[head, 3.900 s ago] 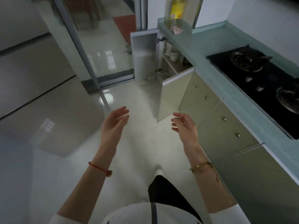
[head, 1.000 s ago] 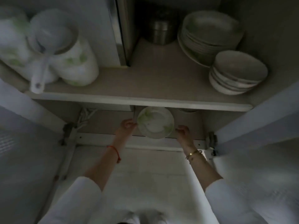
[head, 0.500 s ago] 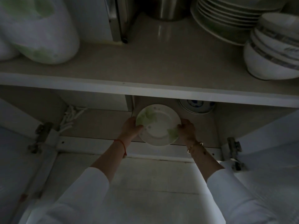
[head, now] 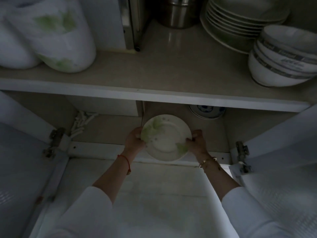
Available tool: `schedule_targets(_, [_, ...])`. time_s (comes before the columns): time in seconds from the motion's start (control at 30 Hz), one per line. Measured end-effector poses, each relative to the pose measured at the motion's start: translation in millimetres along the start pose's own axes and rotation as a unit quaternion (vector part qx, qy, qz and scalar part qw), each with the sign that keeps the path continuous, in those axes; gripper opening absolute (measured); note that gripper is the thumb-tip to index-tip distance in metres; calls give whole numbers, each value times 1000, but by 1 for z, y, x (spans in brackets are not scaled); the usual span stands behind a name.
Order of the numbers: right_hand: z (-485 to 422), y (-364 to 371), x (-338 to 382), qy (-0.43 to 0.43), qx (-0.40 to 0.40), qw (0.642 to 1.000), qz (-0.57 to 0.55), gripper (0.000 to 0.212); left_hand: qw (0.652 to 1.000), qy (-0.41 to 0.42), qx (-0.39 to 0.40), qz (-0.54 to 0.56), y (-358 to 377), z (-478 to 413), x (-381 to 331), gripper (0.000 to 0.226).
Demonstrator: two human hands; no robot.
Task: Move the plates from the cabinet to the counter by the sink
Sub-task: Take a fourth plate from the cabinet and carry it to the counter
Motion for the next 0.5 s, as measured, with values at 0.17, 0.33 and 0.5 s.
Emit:
schedule_targets(0.17, [64,-27,41,46,2,999,2,28,999,-3,-38,-18,-35,74,-9,46])
schedule_targets(0.33, [140,-70,106,99,27,995,10,31,998,-48,-39,-6,-72,169,-17,52])
schedule_targets(0.5, [203,-127,193,131,22,991,-9,27,999,-41,-29,-21,-112,274,-59,63])
Point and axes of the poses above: each hand's wrist, its own z-axis away from the middle knuckle, its own y-axis out of the palm, x = y × z, the point moved 9 cm from there along -z, towards the middle knuckle, and after that the axes turned 15 degrees about -y, right-handed, at the moved point
